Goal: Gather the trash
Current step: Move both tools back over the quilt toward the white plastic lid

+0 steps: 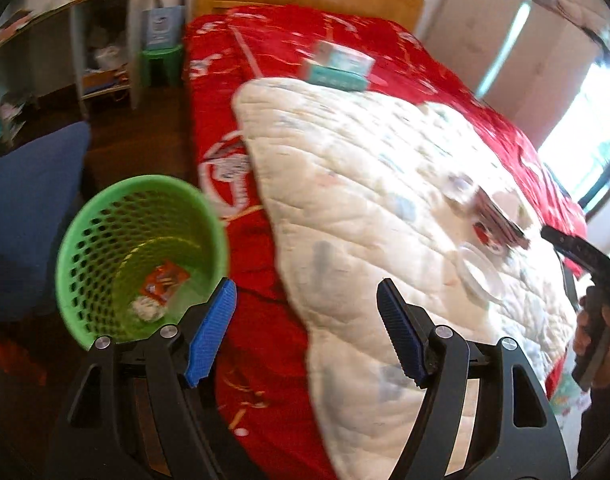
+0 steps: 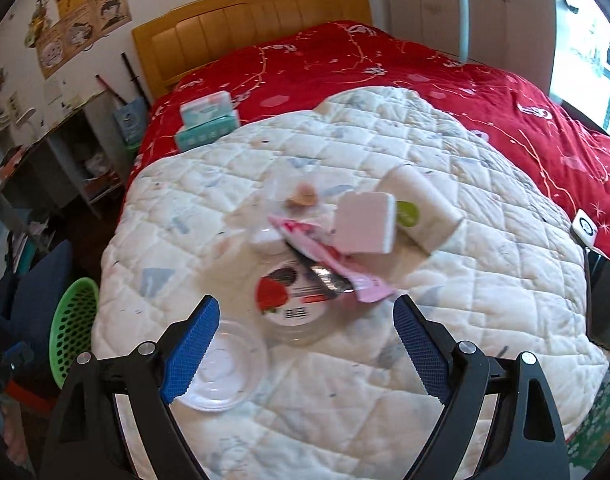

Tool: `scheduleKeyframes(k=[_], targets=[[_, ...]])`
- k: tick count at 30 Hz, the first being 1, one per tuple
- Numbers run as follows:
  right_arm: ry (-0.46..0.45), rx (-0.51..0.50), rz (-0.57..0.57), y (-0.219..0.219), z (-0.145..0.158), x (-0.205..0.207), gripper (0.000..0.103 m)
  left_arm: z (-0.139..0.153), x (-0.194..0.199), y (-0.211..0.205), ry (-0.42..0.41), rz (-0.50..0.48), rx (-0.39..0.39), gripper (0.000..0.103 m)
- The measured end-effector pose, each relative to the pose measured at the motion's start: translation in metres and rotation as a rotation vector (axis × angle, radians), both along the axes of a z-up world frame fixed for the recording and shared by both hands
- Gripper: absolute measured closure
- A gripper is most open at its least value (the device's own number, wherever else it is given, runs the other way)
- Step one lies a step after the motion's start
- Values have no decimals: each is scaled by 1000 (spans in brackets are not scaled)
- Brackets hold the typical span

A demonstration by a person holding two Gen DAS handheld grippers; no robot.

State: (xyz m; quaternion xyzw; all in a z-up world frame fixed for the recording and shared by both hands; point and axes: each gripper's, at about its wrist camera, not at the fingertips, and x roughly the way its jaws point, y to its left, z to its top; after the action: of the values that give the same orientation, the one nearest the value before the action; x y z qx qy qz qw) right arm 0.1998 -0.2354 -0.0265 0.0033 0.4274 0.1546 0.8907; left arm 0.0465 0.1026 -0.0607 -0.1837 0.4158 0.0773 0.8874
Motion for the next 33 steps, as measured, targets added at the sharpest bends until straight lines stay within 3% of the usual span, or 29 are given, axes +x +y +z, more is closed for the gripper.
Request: scheduleKeyframes(k=[8,20,33], targets=[[17,6,-22,-22,-10,3,17,-4,29,-57,20,-177,1,23],[15,19,-53,-57,-10,-4,17,-11,80,-155,13,-562,93,12],[26,10,-64,-82,-16,8,17,-31,128,-202,86,-744,217,7]])
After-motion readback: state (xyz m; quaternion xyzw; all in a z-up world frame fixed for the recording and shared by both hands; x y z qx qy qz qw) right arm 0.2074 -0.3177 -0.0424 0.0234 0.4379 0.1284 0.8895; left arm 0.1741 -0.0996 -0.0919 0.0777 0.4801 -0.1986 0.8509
